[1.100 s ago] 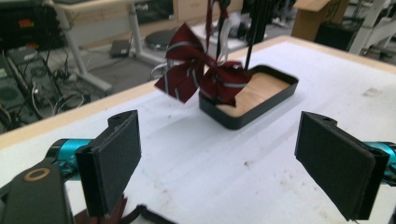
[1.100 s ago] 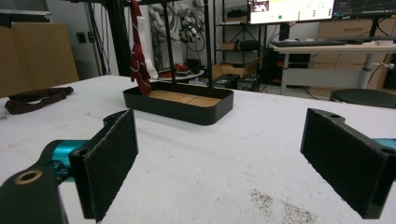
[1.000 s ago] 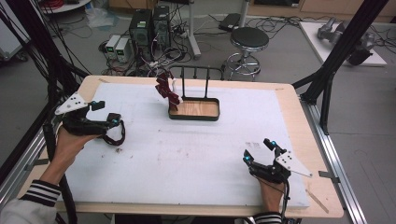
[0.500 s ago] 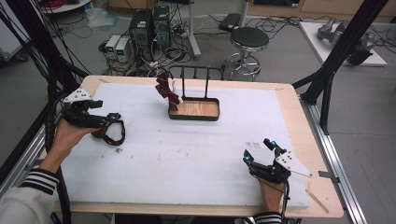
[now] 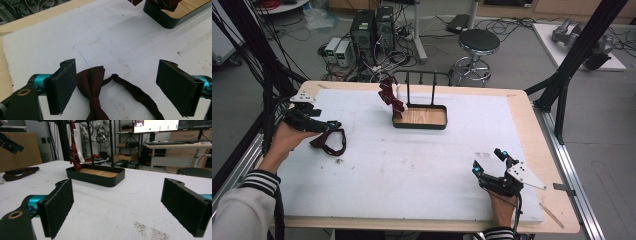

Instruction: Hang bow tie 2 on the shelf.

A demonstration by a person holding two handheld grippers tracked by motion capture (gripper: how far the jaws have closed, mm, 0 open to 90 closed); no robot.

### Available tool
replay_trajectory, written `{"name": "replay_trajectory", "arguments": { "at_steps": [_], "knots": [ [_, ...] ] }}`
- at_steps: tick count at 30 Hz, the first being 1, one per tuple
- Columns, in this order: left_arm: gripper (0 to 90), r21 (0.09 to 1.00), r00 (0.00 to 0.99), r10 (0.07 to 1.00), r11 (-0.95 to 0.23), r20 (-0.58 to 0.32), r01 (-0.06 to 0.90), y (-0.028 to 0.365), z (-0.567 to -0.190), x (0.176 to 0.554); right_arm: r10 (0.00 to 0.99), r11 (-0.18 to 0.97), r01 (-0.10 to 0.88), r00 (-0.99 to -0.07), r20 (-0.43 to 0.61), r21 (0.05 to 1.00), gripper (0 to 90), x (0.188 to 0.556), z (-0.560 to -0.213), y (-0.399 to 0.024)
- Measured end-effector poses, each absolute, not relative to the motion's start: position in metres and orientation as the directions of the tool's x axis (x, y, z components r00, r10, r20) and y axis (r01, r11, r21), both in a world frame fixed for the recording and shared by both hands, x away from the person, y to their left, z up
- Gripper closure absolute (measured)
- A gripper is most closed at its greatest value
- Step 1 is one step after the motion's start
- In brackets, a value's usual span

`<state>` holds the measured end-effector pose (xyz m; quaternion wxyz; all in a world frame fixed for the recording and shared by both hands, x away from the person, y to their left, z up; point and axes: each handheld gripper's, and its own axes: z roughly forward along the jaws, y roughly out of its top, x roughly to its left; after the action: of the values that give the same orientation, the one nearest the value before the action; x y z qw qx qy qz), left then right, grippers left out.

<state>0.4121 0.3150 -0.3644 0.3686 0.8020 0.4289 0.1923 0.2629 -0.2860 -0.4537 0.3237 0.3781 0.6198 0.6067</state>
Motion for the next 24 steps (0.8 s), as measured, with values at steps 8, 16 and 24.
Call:
{"name": "replay_trajectory", "arguments": {
  "at_steps": [8,16,24],
  "knots": [
    [22.3,0.710,0.548,0.836,-0.375,-0.018,0.596,0.318,-0.371,0.422,0.861,-0.018,0.071,-0.505,0.052,0.997,10.3,0.263,-0.454,-0.286],
    [24.1,0.676,0.537,0.843,-0.379,-0.029,0.632,0.321,-0.378,0.429,0.861,-0.022,0.075,-0.505,0.057,0.997,10.3,0.263,-0.454,-0.286],
    [25.8,0.625,0.517,0.855,-0.377,-0.049,0.683,0.322,-0.389,0.437,0.861,-0.024,0.075,-0.505,0.059,0.997,10.3,0.263,-0.454,-0.286]
  ]
}}
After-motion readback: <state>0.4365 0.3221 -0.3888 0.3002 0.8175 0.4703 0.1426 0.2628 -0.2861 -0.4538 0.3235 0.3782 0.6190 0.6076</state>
